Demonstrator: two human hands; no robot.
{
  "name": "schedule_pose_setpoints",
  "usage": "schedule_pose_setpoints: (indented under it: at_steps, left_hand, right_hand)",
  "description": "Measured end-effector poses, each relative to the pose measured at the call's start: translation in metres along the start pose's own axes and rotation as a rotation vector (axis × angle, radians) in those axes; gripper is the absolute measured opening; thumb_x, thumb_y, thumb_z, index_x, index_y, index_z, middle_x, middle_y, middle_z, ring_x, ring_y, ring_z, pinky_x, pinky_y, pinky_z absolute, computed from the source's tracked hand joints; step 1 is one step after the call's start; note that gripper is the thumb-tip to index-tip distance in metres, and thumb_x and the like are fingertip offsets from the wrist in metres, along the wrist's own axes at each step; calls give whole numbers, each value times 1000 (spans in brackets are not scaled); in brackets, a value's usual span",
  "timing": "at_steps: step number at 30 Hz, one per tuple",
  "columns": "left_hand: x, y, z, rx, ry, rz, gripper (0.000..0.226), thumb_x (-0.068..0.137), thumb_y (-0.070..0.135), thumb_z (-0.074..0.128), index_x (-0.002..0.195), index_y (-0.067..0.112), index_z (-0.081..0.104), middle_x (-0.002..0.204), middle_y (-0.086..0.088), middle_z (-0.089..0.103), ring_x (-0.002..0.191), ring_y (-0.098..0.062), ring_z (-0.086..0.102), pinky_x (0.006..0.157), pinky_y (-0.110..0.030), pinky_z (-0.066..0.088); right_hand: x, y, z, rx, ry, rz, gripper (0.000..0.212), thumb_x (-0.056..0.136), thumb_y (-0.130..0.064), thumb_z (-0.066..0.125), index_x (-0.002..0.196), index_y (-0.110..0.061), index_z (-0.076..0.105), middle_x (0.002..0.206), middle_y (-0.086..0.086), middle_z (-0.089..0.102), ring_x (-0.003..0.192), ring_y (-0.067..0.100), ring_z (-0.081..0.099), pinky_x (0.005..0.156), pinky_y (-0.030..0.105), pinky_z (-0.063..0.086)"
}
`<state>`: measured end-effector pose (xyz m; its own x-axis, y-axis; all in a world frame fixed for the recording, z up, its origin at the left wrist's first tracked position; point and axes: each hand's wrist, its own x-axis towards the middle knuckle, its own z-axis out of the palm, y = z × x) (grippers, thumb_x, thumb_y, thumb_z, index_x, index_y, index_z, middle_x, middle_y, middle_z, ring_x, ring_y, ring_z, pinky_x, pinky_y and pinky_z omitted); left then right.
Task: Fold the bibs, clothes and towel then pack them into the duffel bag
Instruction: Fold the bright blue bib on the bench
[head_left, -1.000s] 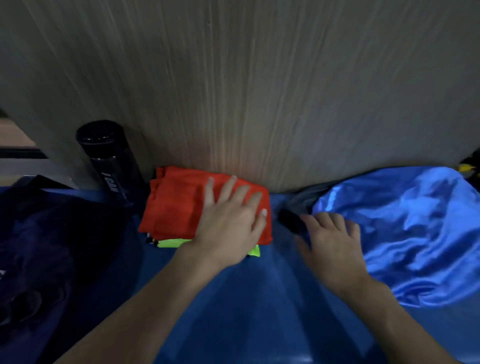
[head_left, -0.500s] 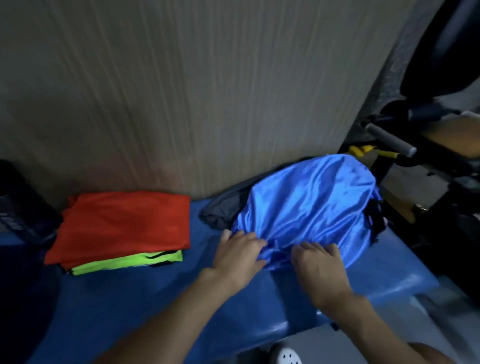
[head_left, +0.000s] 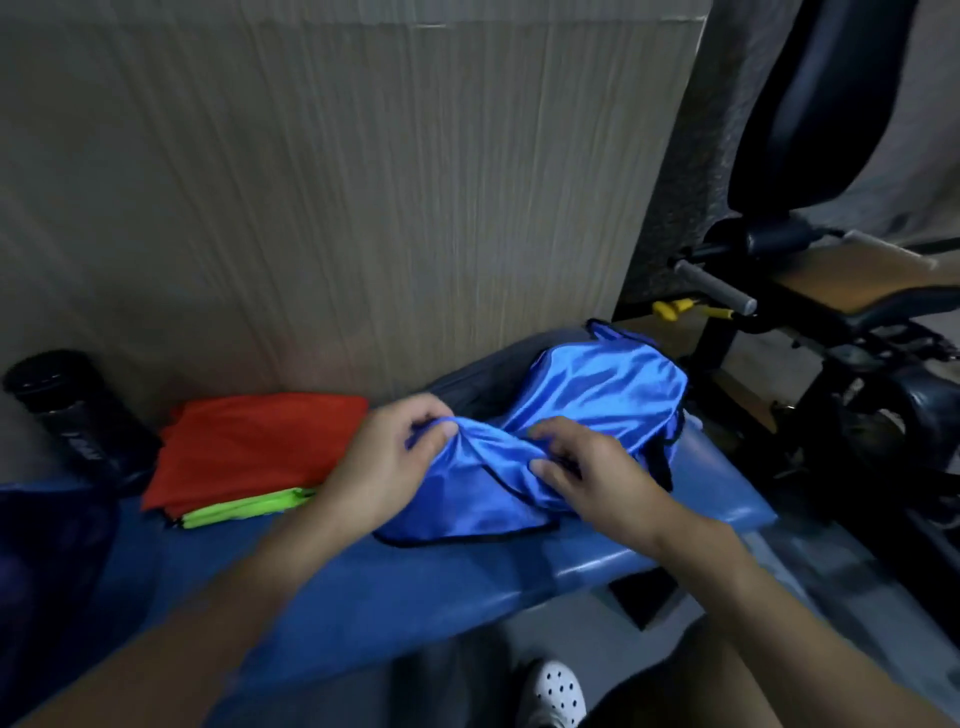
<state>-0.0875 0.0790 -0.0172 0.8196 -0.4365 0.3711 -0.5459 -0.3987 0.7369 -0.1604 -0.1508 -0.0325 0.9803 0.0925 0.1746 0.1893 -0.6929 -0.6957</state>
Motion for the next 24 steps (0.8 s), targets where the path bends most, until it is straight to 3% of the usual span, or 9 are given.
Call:
schedule_pose_setpoints:
  at_steps: [3,7,13,18,21,23,24]
  left_hand:
    - [-8,24,-29,-95,22,-23,18,92,4,66,79,17,65,73,0,67,70,-2,57,71,-22,48]
    - [-29,48,-63,-65,-53,-33,21,91,1,65,76,15,65,70,3,65,65,-2,55,67,-18,45]
    - [-62,53,-110,12,-89,-177,20,93,18,66,74,12,69,63,4,60,65,-8,53,67,-28,41]
    - [-81,79,-137,41,-196,-196,52,95,50,57,76,3,64,66,4,50,64,-9,46,63,-29,37]
    - [-88,102,-129,-185,-223,-201,21,92,41,60,96,24,71,91,14,74,84,3,64,77,-16,50]
    - [-89,110,-119,-250,-234,-212,22,89,36,63,104,21,70,103,5,76,91,-1,67,83,-19,52]
    - [-89,111,-115,-253,-225,-205,19,92,29,64,102,14,71,99,0,76,87,-4,68,81,-21,53]
  right_hand:
    - [-11,-13,0,-95,-29,-56,19,92,-13,64,76,-7,55,71,6,52,67,15,46,64,26,35]
    - [-20,-39,-1,-29,32,-56,22,93,-12,62,75,-19,52,63,-5,47,60,7,42,60,23,35]
    - [-26,-100,-6,190,11,-47,22,93,-11,65,74,-18,57,58,-6,51,53,2,41,52,19,35]
    - [-25,-151,-9,386,25,-26,21,93,-14,65,72,-12,61,67,1,63,62,10,53,56,23,44]
    - [-24,-176,-5,475,30,-42,18,93,-10,65,75,-8,64,71,9,68,67,16,58,65,33,49]
    - [-23,-187,-3,485,52,-50,16,92,-9,66,78,-1,65,78,23,70,71,24,60,70,44,51]
    - [-23,-189,-3,491,69,-39,16,91,-10,67,78,0,65,82,26,70,71,26,61,72,48,52]
